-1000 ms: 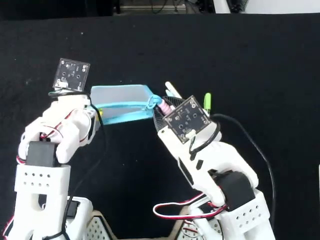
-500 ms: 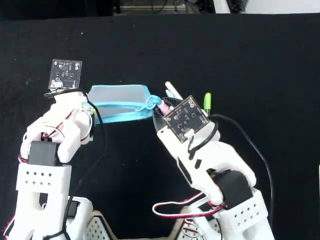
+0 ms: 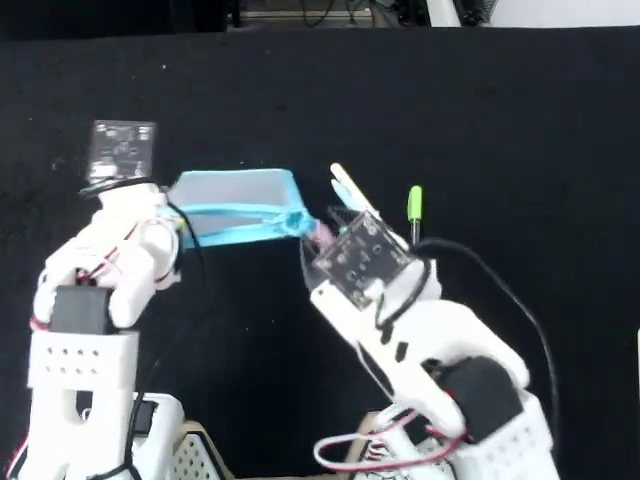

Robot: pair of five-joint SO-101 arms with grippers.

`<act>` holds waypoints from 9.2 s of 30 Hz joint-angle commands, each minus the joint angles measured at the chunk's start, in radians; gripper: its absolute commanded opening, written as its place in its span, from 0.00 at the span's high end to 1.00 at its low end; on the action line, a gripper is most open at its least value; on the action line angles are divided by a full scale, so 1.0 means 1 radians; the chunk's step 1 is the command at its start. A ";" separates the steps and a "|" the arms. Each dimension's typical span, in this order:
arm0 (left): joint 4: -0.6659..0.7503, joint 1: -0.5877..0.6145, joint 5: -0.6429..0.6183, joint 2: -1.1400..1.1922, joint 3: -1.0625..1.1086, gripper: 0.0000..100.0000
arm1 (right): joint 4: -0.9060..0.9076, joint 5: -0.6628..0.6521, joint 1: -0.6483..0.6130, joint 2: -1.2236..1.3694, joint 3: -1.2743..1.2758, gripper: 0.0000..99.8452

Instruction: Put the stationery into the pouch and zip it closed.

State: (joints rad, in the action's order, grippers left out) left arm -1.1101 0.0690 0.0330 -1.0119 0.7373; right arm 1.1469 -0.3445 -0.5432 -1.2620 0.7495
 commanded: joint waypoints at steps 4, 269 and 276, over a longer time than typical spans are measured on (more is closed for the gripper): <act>0.006 0.099 -0.012 -0.215 0.054 0.97 | 0.083 0.009 -0.023 -0.001 -0.157 0.88; 0.190 0.108 -0.005 -0.358 0.351 0.97 | 0.172 0.157 0.354 1.635 -0.604 0.89; 0.190 0.108 -0.005 -0.358 0.351 0.97 | 0.173 0.163 0.356 1.566 -0.587 0.99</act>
State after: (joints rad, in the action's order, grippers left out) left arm -0.9398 0.1703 0.0315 -1.3571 1.0994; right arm 1.3326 -0.1772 -0.1780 0.3782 0.2064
